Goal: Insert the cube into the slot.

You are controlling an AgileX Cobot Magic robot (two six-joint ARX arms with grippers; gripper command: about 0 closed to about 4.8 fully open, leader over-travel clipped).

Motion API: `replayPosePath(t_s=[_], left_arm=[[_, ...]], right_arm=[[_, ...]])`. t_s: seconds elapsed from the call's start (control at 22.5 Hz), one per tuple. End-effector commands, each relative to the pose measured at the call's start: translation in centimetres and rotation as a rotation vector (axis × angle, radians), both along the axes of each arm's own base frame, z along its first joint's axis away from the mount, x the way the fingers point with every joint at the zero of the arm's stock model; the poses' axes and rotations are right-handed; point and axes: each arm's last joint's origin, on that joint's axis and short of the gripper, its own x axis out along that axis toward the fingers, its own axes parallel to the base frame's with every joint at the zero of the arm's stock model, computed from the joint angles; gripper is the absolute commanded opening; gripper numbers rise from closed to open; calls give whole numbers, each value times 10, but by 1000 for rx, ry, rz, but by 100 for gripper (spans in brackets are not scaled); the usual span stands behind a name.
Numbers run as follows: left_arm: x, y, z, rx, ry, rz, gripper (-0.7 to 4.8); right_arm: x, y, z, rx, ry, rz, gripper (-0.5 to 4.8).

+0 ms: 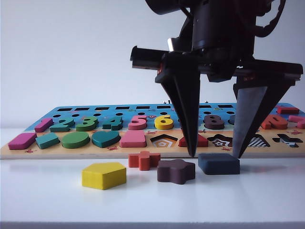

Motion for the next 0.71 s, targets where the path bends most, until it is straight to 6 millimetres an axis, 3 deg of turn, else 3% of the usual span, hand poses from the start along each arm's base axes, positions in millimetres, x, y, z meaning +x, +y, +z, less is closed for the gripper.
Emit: replayPosePath(t_s=[0.04,0.31,0.71], left_arm=[[0,0,2,1,-22,-3,7],[0,0,2,1,-22,-3,7],[0,0,2,1,-22,-3,7]], right_arm=[[2,2,-4,-4,11,-12,265],[3,3,-6,-13,3,-12,248],[3,3,-5,-14,-1,-8,91]])
